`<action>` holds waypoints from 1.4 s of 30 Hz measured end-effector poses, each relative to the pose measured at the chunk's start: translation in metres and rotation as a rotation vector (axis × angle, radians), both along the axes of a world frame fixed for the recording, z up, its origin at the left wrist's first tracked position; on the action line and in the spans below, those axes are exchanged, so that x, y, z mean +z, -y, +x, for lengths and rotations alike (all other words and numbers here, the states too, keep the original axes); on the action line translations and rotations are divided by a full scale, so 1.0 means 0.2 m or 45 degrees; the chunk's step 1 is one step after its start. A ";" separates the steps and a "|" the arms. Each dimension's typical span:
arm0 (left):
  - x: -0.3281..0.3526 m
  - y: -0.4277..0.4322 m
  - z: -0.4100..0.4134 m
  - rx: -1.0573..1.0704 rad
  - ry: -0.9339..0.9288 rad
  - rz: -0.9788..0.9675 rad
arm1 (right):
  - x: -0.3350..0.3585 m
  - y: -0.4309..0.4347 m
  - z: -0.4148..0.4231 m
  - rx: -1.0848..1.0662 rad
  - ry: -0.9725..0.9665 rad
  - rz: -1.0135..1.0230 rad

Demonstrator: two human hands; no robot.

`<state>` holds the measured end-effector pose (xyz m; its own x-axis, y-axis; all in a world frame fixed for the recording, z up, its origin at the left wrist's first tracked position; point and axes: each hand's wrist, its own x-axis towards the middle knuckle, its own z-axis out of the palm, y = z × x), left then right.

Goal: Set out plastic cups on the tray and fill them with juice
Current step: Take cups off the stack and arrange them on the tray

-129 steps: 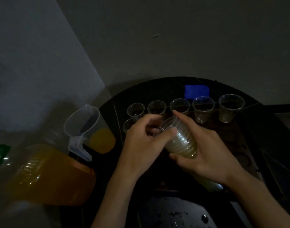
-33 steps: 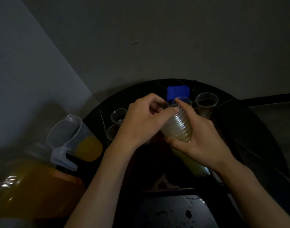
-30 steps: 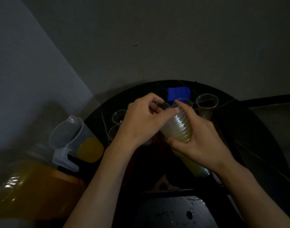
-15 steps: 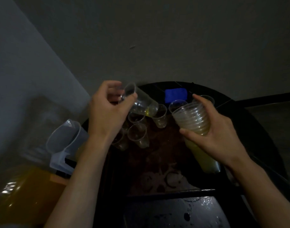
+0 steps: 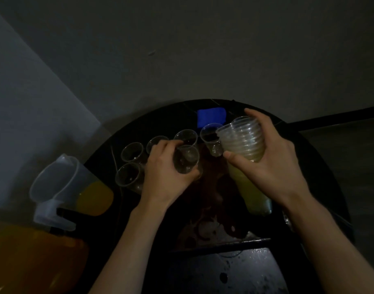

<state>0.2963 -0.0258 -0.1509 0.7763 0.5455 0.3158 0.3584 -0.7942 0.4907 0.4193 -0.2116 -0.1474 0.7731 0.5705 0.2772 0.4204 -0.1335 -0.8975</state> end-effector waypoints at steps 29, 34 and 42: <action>-0.11 -0.05 0.05 0.083 -0.284 0.181 | 0.02 0.02 0.01 -0.060 0.013 0.052; -0.05 -0.01 0.05 0.045 -0.087 0.110 | 0.02 0.01 0.01 -0.011 0.006 0.033; 0.30 0.08 0.13 -0.175 0.333 -0.283 | 0.01 -0.01 -0.01 0.142 -0.015 -0.017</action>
<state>0.3226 -0.0425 -0.0914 0.7558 0.5194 0.3988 0.0955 -0.6899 0.7176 0.4168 -0.2096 -0.1448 0.7078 0.6567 0.2601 0.4227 -0.0988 -0.9009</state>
